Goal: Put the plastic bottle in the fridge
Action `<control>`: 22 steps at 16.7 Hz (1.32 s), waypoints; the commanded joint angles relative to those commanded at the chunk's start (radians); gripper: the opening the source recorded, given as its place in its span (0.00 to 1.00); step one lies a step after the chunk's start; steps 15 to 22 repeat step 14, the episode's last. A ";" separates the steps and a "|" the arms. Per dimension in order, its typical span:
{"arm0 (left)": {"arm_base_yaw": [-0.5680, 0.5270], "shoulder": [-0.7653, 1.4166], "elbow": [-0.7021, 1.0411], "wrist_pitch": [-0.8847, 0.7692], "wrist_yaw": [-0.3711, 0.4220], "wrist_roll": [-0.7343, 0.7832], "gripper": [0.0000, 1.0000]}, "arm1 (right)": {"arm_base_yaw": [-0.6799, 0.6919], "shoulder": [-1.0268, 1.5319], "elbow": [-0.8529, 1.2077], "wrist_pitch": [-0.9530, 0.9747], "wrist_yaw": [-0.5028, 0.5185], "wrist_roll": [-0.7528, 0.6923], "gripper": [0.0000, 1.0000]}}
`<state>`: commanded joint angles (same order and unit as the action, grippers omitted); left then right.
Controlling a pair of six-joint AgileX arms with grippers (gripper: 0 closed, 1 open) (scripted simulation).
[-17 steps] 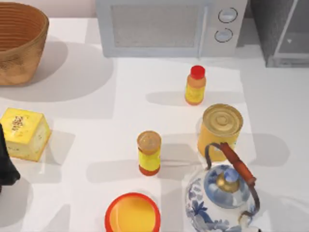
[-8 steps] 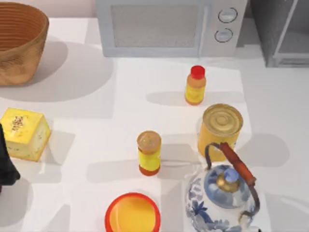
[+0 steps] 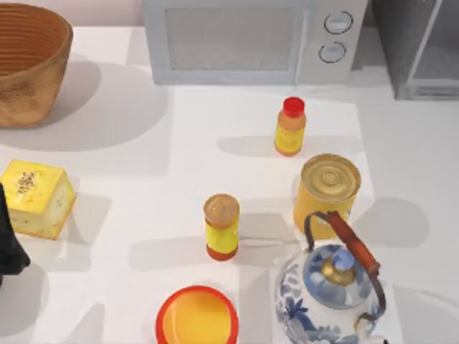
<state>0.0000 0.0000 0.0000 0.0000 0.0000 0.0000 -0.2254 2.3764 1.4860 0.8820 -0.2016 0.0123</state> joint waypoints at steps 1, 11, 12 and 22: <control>0.000 0.000 0.000 0.000 0.000 0.000 1.00 | 0.000 0.000 0.000 0.000 0.000 0.000 0.46; 0.000 0.000 0.000 0.000 0.000 0.000 1.00 | 0.000 0.000 0.000 0.000 0.000 0.000 1.00; 0.000 0.000 0.000 0.000 0.000 0.000 1.00 | 0.000 0.000 0.000 0.000 0.000 0.000 1.00; 0.000 0.000 0.000 0.000 0.000 0.000 1.00 | 0.000 0.000 0.000 0.000 0.000 0.000 1.00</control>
